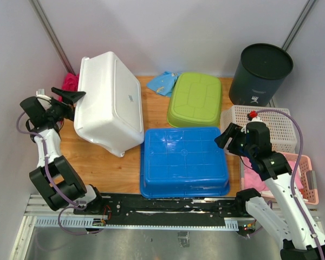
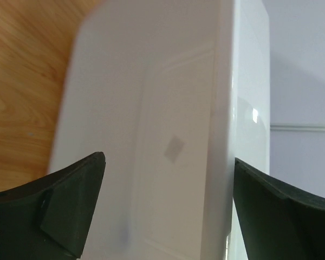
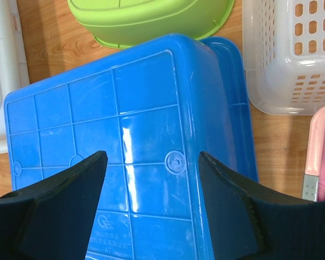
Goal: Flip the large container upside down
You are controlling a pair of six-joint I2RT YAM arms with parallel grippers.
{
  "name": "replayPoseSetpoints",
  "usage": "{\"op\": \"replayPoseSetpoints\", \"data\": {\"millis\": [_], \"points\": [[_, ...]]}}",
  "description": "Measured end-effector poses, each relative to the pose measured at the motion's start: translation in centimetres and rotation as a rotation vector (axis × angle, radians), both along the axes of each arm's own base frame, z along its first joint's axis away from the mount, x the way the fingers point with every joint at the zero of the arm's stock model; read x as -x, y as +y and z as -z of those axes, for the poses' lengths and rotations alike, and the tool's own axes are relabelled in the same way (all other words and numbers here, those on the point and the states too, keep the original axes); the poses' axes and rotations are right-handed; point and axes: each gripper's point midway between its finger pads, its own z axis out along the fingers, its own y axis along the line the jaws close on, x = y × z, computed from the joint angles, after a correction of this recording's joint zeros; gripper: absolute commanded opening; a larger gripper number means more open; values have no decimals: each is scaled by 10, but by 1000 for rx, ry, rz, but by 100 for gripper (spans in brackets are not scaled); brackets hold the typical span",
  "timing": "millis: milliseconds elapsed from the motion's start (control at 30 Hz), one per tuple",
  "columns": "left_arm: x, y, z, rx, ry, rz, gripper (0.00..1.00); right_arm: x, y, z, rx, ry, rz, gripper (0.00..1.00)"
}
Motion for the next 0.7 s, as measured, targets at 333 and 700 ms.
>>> {"op": "replayPoseSetpoints", "data": {"millis": [333, 700], "points": [[15, 44, 58, -296, 256, -153, 99, 1, 2, 5, -2, 18, -7, 70], [38, 46, 68, -448, 399, -191, 99, -1, 6, 6, -15, 23, -20, 69]]}}
